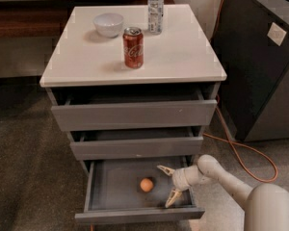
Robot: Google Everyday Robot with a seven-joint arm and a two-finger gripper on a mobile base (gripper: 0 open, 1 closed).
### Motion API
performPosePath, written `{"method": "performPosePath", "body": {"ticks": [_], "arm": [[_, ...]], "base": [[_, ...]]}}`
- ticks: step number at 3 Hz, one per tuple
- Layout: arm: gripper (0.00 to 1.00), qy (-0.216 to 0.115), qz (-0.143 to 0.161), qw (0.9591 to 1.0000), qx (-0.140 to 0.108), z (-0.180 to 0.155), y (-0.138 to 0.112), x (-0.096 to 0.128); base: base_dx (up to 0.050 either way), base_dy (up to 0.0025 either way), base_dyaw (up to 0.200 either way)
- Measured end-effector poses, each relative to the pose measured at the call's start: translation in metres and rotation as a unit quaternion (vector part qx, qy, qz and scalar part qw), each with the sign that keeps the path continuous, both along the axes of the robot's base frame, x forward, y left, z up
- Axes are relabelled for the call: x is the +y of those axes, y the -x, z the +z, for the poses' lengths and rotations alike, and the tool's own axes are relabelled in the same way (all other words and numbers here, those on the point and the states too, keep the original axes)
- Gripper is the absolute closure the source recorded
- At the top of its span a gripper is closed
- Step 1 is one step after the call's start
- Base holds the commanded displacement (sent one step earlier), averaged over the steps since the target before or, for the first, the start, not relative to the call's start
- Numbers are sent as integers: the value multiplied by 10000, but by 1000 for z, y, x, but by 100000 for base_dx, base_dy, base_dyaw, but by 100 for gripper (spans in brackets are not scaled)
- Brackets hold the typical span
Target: Pick orange from bottom drawer and place on counter
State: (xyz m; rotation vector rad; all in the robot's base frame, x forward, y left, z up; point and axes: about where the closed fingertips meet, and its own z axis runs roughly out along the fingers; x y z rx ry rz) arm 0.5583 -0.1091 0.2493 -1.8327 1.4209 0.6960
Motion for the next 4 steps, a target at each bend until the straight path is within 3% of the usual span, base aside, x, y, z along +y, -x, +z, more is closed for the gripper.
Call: {"method": "performPosePath", "body": {"ticks": [1,2,3,4], "arm": [[0,14,-47,10000,73,-1,-17,5],[0,254,-258,9993,104,-6,-29,11],[0,571,-712,9956,193,-29,-34,31],[0,608,-1037,9924,276,-45,-44,39]], "base": [[0,0,0],[0,0,0],[0,0,0],[0,0,0]]}}
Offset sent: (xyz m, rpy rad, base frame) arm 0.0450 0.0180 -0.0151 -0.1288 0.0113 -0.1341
